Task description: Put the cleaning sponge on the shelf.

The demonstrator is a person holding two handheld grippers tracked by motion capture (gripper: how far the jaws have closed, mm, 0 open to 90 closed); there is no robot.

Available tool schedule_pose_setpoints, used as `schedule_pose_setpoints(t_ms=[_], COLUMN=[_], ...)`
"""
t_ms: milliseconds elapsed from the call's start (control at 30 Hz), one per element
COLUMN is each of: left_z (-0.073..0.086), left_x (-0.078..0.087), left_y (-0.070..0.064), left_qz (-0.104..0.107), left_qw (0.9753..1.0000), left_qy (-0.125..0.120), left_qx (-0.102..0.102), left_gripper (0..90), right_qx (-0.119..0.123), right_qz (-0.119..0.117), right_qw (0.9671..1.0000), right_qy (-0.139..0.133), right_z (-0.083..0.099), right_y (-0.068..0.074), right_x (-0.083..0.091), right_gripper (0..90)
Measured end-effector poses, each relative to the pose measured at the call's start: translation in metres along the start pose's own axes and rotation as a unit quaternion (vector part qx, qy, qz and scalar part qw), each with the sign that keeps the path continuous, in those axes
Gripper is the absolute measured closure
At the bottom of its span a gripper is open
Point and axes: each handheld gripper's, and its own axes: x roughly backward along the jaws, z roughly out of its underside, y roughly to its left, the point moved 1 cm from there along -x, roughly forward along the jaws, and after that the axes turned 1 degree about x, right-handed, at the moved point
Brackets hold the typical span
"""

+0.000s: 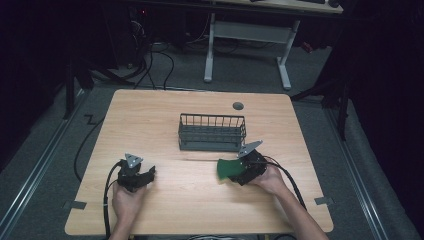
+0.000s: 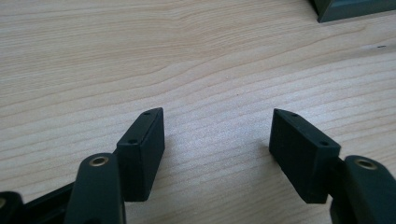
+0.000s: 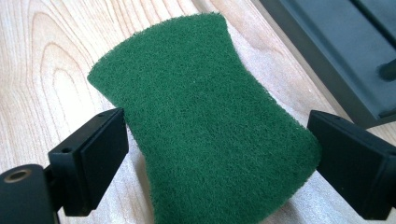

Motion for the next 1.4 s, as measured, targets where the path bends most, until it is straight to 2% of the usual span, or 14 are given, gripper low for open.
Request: schedule_pose_setpoints(t_ms=[100,167,567,1133,1400], left_z=[0.000,0.000,0.000,0.000,0.000], left_x=[0.000,0.000,0.000,0.000,0.000], left_y=[0.000,0.000,0.000,0.000,0.000], left_qz=[0.000,0.000,0.000,0.001,0.001], left_qw=[1.0000,1.0000,1.0000,1.0000,1.0000], left_qy=[0.000,0.000,0.000,0.000,0.000], left_qx=[0.000,0.000,0.000,0.000,0.000], left_gripper=[36.4,36.4,36.5,36.5,36.4], right_qx=[0.011,0.030,0.036,0.017,0.000], right_qz=[0.001,0.018,0.026,0.024,0.027], right_qw=[0.9999,0.9993,0.9989,0.9996,0.9994], right_qy=[0.004,0.013,0.012,0.002,-0.020], right_z=[0.000,0.001,0.001,-0.001,-0.002], right_y=[0.000,0.004,0.005,0.004,0.003], right_x=[0.000,-0.001,0.000,0.014,0.032], right_gripper=[9.9,12.1,16.4,17.4,17.4])
